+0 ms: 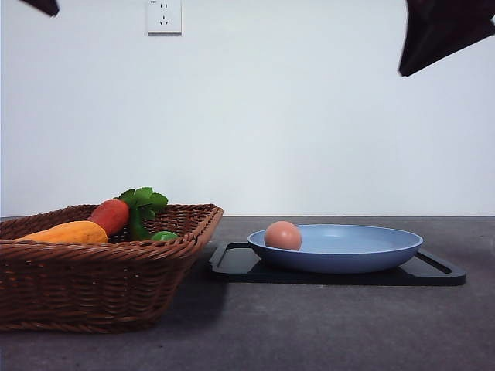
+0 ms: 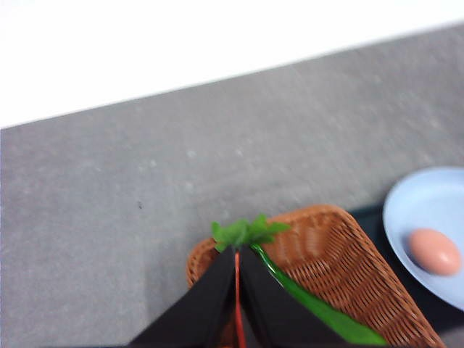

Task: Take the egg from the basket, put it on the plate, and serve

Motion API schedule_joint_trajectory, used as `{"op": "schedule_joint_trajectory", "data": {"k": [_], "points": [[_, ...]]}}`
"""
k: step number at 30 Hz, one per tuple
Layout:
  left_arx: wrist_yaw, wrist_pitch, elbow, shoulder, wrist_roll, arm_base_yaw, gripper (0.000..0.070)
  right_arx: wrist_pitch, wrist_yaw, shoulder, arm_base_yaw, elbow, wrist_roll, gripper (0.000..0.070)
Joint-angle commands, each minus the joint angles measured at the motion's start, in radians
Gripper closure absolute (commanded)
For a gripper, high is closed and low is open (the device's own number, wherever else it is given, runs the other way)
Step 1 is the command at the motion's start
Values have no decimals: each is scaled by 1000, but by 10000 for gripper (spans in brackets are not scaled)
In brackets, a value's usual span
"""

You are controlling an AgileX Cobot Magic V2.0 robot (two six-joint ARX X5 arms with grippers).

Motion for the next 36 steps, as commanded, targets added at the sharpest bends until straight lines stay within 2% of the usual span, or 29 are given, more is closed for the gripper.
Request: {"op": "schedule_joint_trajectory", "data": {"k": [1,6,9,12,27,33,36], "points": [[-2,73,-67,-28,2,3,700,121,38,-17,23,-91,-15,700],[6,212,-254,-133,-13,9,700,401,50,-65,41,-338,-12,700],[10,234,-318,-165,-56,9,700,487,50,-64,41,-424,-12,700],[9,190,-319,-160,-58,9,700,467,49,-64,41,-442,-11,700],[11,185,-320,-154,-59,6,700,479,50,-64,41,-442,-11,700],[12,46,-321,-416,-35,8,700,480,50,-64,40,-442,-11,700],[12,9,-324,-575,-4,64,700,480,50,-64,41,-442,-11,700]]}}
